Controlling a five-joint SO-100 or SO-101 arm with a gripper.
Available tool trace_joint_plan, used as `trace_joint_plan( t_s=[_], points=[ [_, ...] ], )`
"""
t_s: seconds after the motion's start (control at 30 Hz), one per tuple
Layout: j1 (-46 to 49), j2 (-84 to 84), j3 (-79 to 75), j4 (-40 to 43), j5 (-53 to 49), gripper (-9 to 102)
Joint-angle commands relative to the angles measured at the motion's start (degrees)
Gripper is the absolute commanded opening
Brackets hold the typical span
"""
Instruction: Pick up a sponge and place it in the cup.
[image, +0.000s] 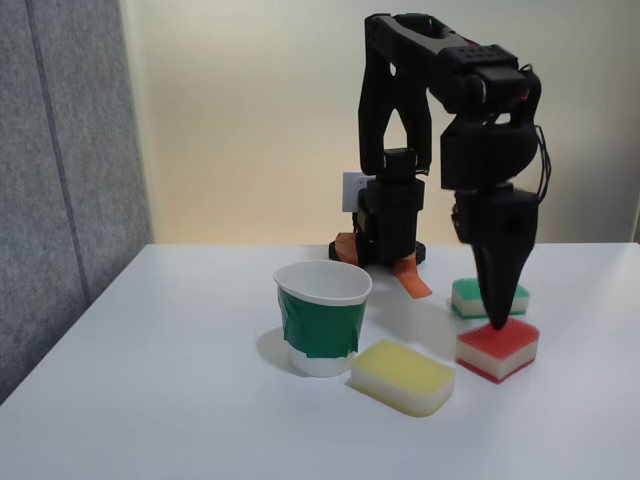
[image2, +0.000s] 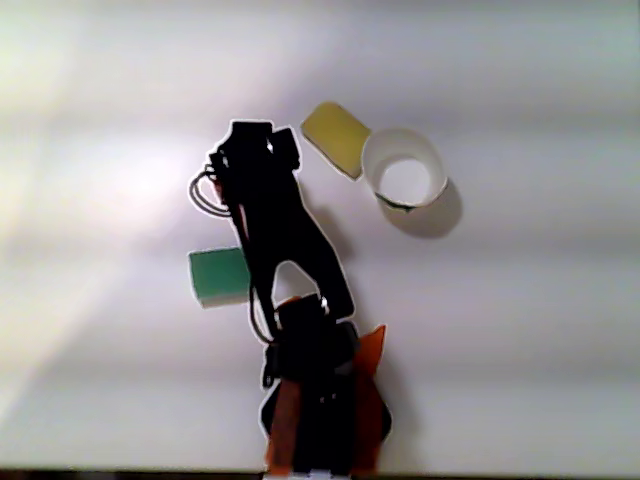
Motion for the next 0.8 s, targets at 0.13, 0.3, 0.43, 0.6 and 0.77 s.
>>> trace_joint_plan(
  t_s=[0.13, 0.3, 0.43, 0.6, 0.77],
  points=[
    [-0.44, 1.58, -3.25, 4.48, -1.41, 1],
    [-0.18, 0.79, -7.65, 5.36, -2.72, 17],
    [-0.35, -0.88, -11.6, 4.75, -3.43, 33],
    [-1.67, -3.78, -16.44, 5.36, -2.64, 44],
    [-2.37, -6.77, -19.34, 5.71, -3.16, 46]
  ],
)
